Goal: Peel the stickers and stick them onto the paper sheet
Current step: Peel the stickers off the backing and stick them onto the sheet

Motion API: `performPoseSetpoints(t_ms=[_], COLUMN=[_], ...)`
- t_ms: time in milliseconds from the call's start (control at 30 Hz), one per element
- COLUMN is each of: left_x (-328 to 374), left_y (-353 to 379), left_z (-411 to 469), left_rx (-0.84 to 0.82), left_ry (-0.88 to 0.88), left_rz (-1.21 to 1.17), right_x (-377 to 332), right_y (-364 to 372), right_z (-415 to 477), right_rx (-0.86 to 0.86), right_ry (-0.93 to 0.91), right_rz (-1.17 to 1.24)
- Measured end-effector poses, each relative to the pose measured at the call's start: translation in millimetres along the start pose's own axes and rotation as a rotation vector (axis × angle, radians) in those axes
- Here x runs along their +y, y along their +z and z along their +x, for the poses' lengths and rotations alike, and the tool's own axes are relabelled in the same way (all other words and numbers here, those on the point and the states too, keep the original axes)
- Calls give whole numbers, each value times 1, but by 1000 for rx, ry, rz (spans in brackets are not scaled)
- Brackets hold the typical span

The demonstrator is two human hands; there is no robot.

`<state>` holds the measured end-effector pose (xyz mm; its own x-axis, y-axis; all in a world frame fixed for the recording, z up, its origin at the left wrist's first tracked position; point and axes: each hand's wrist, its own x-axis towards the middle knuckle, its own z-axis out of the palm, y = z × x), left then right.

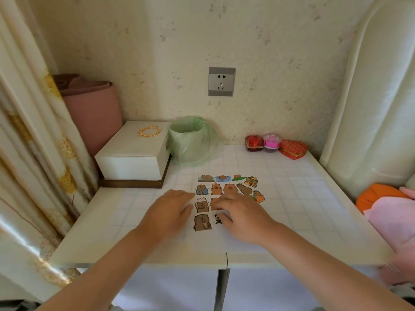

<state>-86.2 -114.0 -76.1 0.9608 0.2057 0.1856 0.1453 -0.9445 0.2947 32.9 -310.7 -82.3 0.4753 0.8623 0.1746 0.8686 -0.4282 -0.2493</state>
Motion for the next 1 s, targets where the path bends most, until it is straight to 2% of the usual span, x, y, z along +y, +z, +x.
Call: performPoseSetpoints(t_ms=[67, 167, 267, 467, 667, 1000], left_x=[-11, -21, -27, -33, -46, -58], left_y=[-7, -11, -9, -10, -16, -24], left_z=[4, 4, 3, 5, 6, 6], left_rx=[28, -22, -89, -66, -51, 23], left_ry=[-146, -282, -354, -391, -470, -510], left_rz=[68, 226, 229, -11, -356, -608], right_x=[-7, -21, -34, -54, -58, -59], right_y=[-5, -8, -8, -8, 0, 12], right_z=[11, 28, 43, 68, 91, 115], right_rx=[1, -27, -69, -155, -211, -218], right_ry=[8, 50, 75, 74, 159, 292], right_rz=[24, 76, 111, 135, 225, 555])
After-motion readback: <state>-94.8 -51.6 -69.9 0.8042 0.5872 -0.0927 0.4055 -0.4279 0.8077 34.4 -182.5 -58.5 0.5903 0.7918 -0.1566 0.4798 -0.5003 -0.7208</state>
